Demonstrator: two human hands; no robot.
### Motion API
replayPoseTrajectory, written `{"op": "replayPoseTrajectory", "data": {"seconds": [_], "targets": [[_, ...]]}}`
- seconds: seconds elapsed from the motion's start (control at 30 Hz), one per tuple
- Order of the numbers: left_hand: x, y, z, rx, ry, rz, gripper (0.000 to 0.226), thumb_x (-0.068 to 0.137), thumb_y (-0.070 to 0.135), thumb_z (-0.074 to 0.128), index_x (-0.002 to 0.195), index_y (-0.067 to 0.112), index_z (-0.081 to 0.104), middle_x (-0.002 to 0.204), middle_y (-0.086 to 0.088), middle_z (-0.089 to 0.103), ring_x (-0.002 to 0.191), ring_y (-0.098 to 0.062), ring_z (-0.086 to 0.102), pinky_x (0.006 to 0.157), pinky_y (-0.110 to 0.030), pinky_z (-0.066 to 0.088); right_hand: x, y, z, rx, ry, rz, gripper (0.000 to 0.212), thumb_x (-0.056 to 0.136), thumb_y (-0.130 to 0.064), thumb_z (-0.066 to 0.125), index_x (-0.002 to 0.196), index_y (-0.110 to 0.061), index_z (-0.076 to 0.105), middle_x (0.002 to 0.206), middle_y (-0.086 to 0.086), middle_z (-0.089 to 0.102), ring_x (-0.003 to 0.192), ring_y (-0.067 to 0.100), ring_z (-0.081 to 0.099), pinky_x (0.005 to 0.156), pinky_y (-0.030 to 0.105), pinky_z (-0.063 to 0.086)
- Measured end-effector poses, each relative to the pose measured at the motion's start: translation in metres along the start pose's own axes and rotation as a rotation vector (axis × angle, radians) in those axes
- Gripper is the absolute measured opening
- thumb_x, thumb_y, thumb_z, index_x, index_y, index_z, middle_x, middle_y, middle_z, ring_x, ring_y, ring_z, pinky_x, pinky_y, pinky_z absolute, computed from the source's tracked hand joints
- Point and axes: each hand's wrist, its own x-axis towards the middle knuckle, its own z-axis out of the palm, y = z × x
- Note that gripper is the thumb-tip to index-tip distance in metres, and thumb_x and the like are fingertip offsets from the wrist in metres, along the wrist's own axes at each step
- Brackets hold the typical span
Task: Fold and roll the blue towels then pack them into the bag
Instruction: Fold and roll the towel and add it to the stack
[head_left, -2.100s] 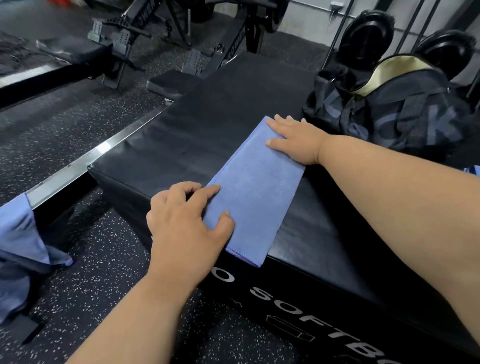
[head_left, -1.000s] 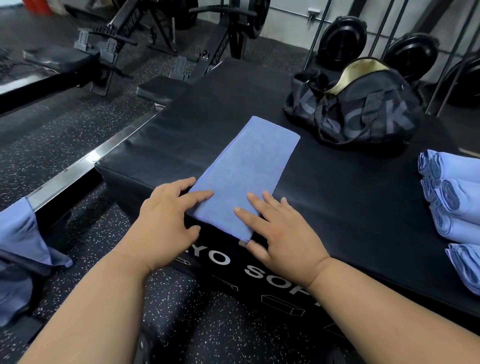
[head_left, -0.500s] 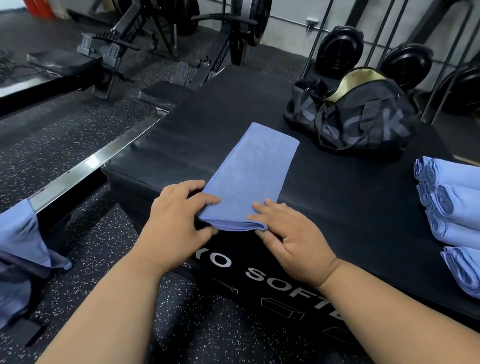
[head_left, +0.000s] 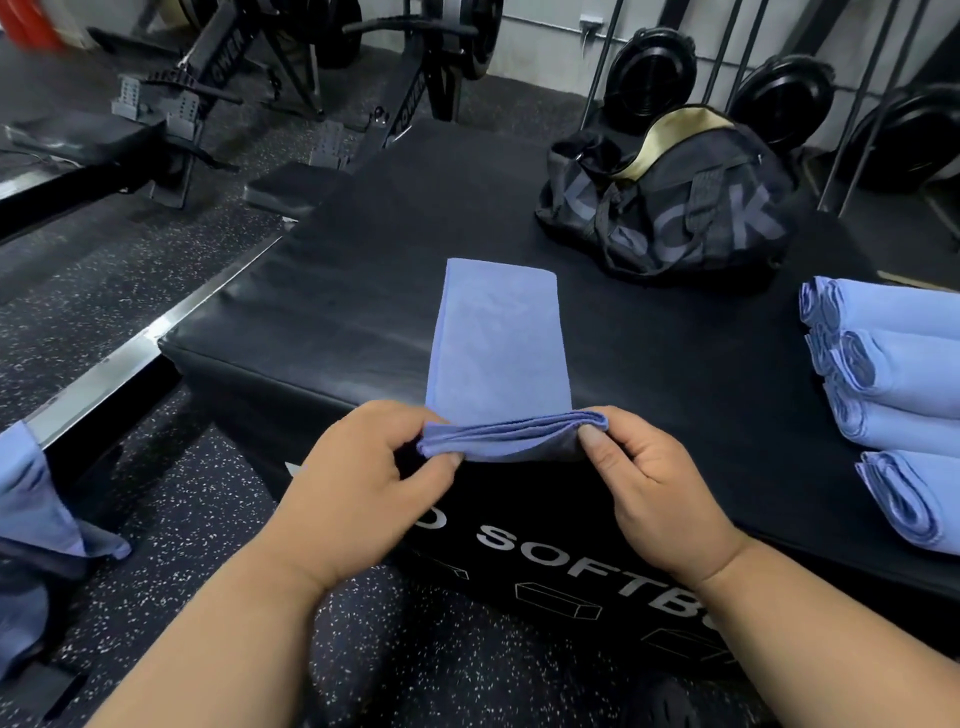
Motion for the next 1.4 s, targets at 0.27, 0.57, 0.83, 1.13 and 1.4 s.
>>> {"op": "replayPoseTrajectory", "data": {"seconds": [0.27, 0.57, 0.83, 1.13, 1.4], "targets": [[0.012, -0.003, 0.012, -0.201, 0.033, -0.245, 0.052, 0.097, 0.061, 0.053, 0.090, 0.012, 0.069, 0.082, -0.007, 0.067, 0.073, -0.014, 0.059, 0.073, -0.041, 0.052, 0.017, 0.000, -0.003, 0.054, 0.002, 0.149, 0.018, 0.106, -0.029, 0.058, 0.100, -0.028, 0.075, 0.092, -0.006, 0.074, 0.084, 0.014, 0.067, 0.081, 0.040, 0.056], [0.035, 0.001, 0.031, -0.116, 0.197, -0.436, 0.042, 0.102, 0.050, 0.060, 0.074, 0.019, 0.061, 0.064, 0.001, 0.059, 0.059, -0.013, 0.047, 0.056, -0.029, 0.038, 0.042, 0.002, -0.004, -0.035, 0.037, 0.281, 0.016, 0.102, -0.036, 0.065, 0.092, -0.025, 0.073, 0.063, -0.004, 0.067, 0.052, 0.005, 0.052, 0.055, 0.015, 0.038], [0.045, 0.008, 0.038, 0.077, 0.250, -0.484, 0.041, 0.102, 0.055, 0.052, 0.079, 0.022, 0.060, 0.065, 0.003, 0.063, 0.068, -0.019, 0.060, 0.065, -0.039, 0.050, 0.047, 0.006, 0.001, -0.160, 0.073, 0.312, 0.020, 0.103, -0.043, 0.059, 0.091, -0.028, 0.064, 0.053, -0.014, 0.058, 0.051, 0.007, 0.049, 0.061, 0.031, 0.040], [0.043, 0.007, 0.035, 0.071, 0.286, -0.550, 0.037, 0.097, 0.055, 0.061, 0.077, 0.025, 0.059, 0.062, 0.007, 0.063, 0.062, -0.009, 0.059, 0.057, -0.032, 0.041, 0.045, 0.005, 0.003, -0.207, 0.094, 0.286, 0.007, 0.100, -0.038, 0.062, 0.095, -0.034, 0.061, 0.054, -0.009, 0.059, 0.054, 0.009, 0.053, 0.067, 0.036, 0.052], [0.036, 0.005, 0.036, -0.106, 0.314, -0.519, 0.014, 0.097, 0.047, 0.066, 0.091, 0.034, 0.069, 0.063, 0.017, 0.062, 0.067, -0.005, 0.060, 0.066, -0.030, 0.044, 0.042, 0.004, 0.004, -0.198, 0.106, 0.253, 0.002, 0.100, -0.036, 0.062, 0.101, -0.037, 0.061, 0.054, -0.005, 0.056, 0.053, 0.009, 0.050, 0.065, 0.036, 0.050]]}}
